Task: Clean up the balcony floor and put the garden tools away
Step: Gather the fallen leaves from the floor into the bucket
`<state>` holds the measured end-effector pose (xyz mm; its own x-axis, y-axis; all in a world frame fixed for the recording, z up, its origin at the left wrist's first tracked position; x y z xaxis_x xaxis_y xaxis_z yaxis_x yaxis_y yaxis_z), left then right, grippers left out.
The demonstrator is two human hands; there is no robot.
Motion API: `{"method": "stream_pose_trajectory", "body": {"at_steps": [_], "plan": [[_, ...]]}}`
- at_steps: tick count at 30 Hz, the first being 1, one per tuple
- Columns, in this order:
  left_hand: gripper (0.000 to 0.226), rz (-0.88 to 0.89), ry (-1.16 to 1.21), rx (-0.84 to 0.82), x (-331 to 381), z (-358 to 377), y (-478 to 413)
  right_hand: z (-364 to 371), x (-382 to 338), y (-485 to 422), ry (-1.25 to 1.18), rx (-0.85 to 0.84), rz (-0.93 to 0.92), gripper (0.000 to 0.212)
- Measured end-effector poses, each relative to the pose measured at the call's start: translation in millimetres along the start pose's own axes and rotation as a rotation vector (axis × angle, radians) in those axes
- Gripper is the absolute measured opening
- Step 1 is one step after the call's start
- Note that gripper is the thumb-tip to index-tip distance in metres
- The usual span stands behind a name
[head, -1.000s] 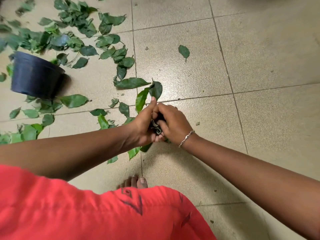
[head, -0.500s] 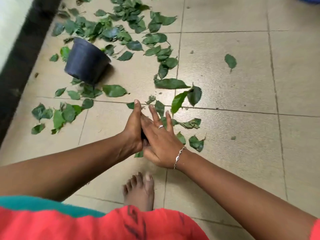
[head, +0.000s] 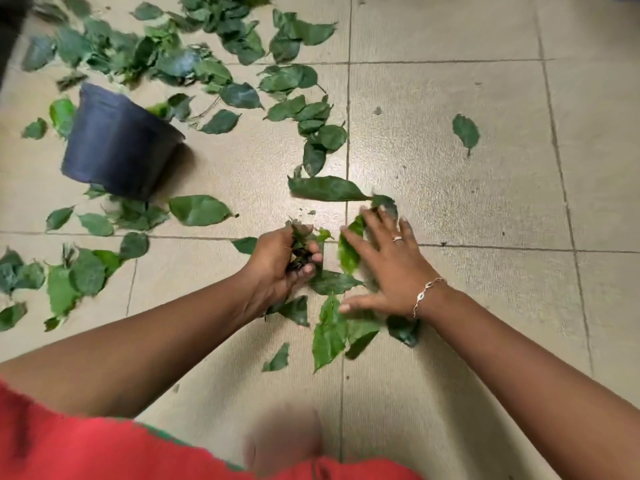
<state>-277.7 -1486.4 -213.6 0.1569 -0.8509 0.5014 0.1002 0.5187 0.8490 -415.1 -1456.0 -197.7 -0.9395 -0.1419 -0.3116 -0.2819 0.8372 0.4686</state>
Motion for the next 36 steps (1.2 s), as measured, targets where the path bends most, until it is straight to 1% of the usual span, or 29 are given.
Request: {"method": "stream_pose_trajectory", "body": {"at_steps": [2,4,5,7,9,11,12,15,18,20,22,24,26,28,29,30,31,33,34,35,36], "plan": [[0.017,0.011,-0.063,-0.033,-0.1,-3.6,-0.9,14.7,-21.8,3.0,0.074,-0.032,-0.045,0.122],[0.015,0.034,-0.118,-0.037,3.2,-8.5,1.7,30.4,-42.8,8.3,0.118,-0.047,-0.094,0.111],[0.015,0.045,-0.126,-0.039,4.9,-10.8,3.7,33.2,-52.9,12.1,0.126,-0.013,-0.127,0.103],[0.016,0.059,-0.129,-0.051,6.0,-14.5,9.2,33.1,-67.4,22.7,0.119,0.144,-0.215,0.080],[0.011,0.066,-0.137,-0.068,5.0,-17.1,16.5,28.8,-72.0,36.0,0.040,0.365,-0.346,0.053],[0.014,0.074,-0.146,-0.065,4.5,-21.8,23.1,16.7,-68.9,42.0,-0.086,0.486,-0.411,0.030],[0.018,0.084,-0.143,-0.054,4.7,-25.3,25.2,6.1,-65.5,39.8,-0.144,0.513,-0.393,0.026],[0.026,0.092,-0.094,-0.034,0.8,-30.1,30.8,-26.0,-46.8,26.0,-0.335,0.609,-0.239,0.027],[0.029,0.055,-0.010,-0.042,-7.6,-19.3,33.9,-44.5,-29.2,18.9,-0.660,0.632,-0.061,0.022],[0.034,0.040,0.015,-0.051,-10.1,-6.4,39.2,-50.9,-35.4,18.2,-0.761,0.635,-0.058,0.022],[0.034,0.044,0.049,-0.047,-9.7,4.3,42.8,-54.1,-44.6,17.9,-0.787,0.629,-0.073,0.022],[0.033,0.032,0.100,-0.035,-10.8,9.7,44.6,-58.2,-48.1,20.6,-0.720,0.655,-0.067,0.020],[0.034,-0.003,0.103,-0.062,-15.2,16.3,44.7,-62.9,-47.0,22.8,-0.581,0.705,-0.077,0.021],[0.042,-0.038,-0.004,-0.083,-22.9,22.4,44.6,-64.0,-53.7,21.8,-0.470,0.687,-0.195,0.018],[0.044,-0.042,-0.056,-0.069,-26.1,23.7,44.5,-62.4,-60.5,22.0,-0.424,0.636,-0.284,0.012],[0.044,-0.039,-0.097,-0.042,-28.4,23.3,43.0,-58.7,-65.4,22.8,-0.399,0.574,-0.371,0.011],[0.042,-0.032,-0.135,-0.008,-29.7,21.4,41.3,-55.8,-64.2,24.4,-0.406,0.508,-0.428,0.022],[0.040,-0.010,-0.209,0.061,-28.4,14.3,38.5,-53.3,-41.8,28.7,-0.452,0.411,-0.429,0.043],[0.040,0.002,-0.238,0.090,-26.7,9.5,35.2,-50.4,-25.9,32.3,-0.415,0.391,-0.403,0.053],[0.042,0.010,-0.256,0.109,-24.9,5.9,32.9,-43.6,-9.6,36.6,-0.316,0.352,-0.380,0.064],[0.041,0.010,-0.258,0.114,-24.3,3.3,29.8,-31.7,2.6,41.6,-0.190,0.278,-0.383,0.074]]}}
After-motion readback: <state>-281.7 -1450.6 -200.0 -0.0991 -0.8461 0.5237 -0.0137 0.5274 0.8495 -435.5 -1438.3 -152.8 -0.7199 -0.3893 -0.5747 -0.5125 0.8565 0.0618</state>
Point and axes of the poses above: each hand's wrist, its own y-axis away from the middle knuckle, its own z-axis out of the palm, x = y × z, the point moved 9 cm from there along -y, towards the middle knuckle, and after that the axes turned 2 degrees about -y, right-handed, at the moved point
